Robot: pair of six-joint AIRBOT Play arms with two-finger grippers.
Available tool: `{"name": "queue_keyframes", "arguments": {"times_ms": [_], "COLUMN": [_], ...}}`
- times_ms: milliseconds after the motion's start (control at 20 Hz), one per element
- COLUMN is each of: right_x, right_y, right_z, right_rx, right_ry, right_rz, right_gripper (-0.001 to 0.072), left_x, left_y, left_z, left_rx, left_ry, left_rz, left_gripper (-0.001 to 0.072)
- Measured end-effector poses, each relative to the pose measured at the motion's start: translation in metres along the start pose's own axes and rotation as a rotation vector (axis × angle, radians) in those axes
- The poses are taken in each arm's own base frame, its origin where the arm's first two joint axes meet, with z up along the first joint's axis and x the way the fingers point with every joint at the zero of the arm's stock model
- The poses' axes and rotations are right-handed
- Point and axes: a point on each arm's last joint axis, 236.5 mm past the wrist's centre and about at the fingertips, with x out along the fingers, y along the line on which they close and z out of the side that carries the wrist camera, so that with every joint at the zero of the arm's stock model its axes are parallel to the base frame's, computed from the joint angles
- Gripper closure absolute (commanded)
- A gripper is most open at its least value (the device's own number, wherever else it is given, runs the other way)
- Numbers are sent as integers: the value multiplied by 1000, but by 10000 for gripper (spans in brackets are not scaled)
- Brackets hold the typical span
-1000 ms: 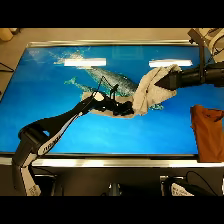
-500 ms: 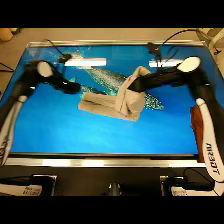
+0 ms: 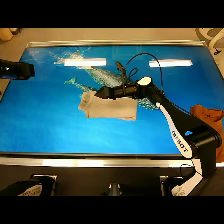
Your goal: Fold the shirts.
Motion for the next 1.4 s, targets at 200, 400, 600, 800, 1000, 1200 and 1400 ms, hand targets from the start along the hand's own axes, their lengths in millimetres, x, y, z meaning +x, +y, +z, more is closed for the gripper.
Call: {"name": "queue_keyframes", "arguments": {"times_ms": [200, 400, 600, 800, 1000, 1200, 1400], "right_x": [-54, -141, -185, -160, -123, -122, -195], "right_y": [-20, -92, -142, -160, -163, -151, -127], "right_z": [11, -23, -83, -97, -91, -48, 19], "right_rx": [-38, -1, 124, 211, 271, 257, 136], "right_ry": [9, 184, 384, 371, 300, 153, 0], "right_rz": [-33, -303, -474, -458, -418, -324, -307], "right_gripper": [83, 85, 85, 117, 688, 689, 688], "left_x": [-3, 7, 18, 25, 27, 27, 27], "left_y": [4, 7, 8, 1, -3, -5, -6], "left_z": [-4, -17, -28, -34, -36, -35, -35], "left_rx": [-3, -6, -10, -23, -30, -33, -34], "left_ry": [-2, 34, 65, 78, 81, 79, 77], "left_rz": [12, 18, 16, -14, -32, -39, -42], "left_gripper": [683, 683, 683, 682, 682, 683, 682]}}
